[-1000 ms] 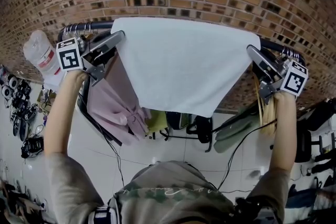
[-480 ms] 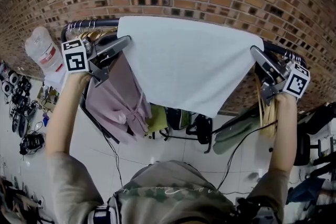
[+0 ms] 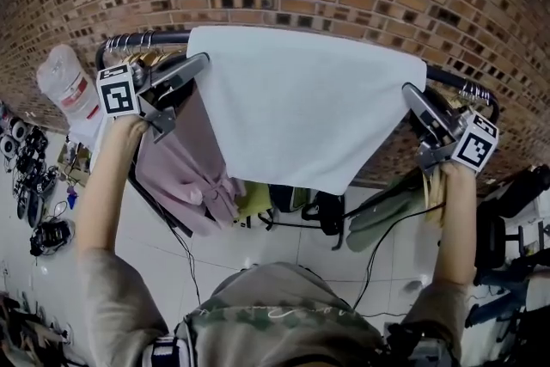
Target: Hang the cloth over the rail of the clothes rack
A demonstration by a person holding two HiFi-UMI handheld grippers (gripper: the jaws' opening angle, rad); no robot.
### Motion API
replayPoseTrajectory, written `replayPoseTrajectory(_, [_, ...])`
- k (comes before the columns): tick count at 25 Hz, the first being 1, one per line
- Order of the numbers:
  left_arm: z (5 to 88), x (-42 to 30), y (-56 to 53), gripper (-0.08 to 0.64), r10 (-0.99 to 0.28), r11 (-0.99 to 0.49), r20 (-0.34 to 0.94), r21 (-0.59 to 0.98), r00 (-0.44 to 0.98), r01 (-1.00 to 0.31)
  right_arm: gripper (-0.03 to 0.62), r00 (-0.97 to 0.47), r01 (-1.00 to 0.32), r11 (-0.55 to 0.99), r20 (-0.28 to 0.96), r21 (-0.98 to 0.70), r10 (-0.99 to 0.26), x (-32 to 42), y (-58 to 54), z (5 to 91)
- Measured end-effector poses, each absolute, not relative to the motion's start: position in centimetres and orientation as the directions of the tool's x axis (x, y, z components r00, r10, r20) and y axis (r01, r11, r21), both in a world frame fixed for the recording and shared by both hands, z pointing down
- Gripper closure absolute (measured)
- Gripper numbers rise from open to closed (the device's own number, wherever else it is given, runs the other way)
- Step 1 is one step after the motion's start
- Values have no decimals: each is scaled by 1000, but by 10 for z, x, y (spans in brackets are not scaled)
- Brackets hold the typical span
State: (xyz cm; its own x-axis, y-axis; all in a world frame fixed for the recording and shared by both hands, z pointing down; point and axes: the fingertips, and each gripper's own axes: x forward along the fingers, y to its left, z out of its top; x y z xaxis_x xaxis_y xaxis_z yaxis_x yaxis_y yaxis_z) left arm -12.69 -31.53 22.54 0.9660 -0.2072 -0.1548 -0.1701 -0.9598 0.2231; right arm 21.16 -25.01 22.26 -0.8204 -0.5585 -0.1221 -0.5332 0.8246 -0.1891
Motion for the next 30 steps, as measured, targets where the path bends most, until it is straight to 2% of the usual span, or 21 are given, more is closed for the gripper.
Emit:
replayPoseTrajectory(1, [225,-127,-317,541,-208,-959,-160,228,965,-169,548,-829,-525,834,-119,-171,-546,210,-247,226])
replayPoseTrajectory(2, [223,-126,-318,541,-210,-959,-162,228,964,-171,485,-837,-517,842,-117,-156,-535,209,-243,229])
replayPoseTrajectory(3, [222,-125,-320,541,-212,-959,-164,224,963,-173,459,-837,-518,843,-116,-145,-534,209,-241,233])
replayPoseTrajectory(7, [218,-125,-320,541,-200,-961,-186,230,962,-156,459,-797,-580,800,-92,-154,-596,217,-247,262])
replayPoseTrajectory(13, [216,-126,-322,541,-190,-945,-244,309,951,-109,459,-796,-581,776,-26,-246,-605,213,-257,341])
replayPoseTrajectory(19, [213,-125,-320,541,-178,-935,-278,346,944,-74,459,-804,-593,800,13,-88,-595,183,-278,416])
replayPoseTrajectory(22, [214,-124,-320,541,-184,-930,-283,361,941,-73,462,-825,-564,825,-6,-18,-564,171,-275,422])
replayPoseTrajectory(23, [214,-124,-320,541,-188,-930,-280,359,941,-79,480,-835,-550,835,-18,-6,-551,169,-271,421])
replayPoseTrajectory(24, [214,-124,-320,541,-191,-932,-277,353,942,-85,561,-841,-540,842,-32,-4,-539,168,-268,419])
replayPoseTrajectory(30, [211,-128,-318,541,-204,-932,-277,348,939,-100,571,-857,-500,866,-137,-15,-498,173,-245,379])
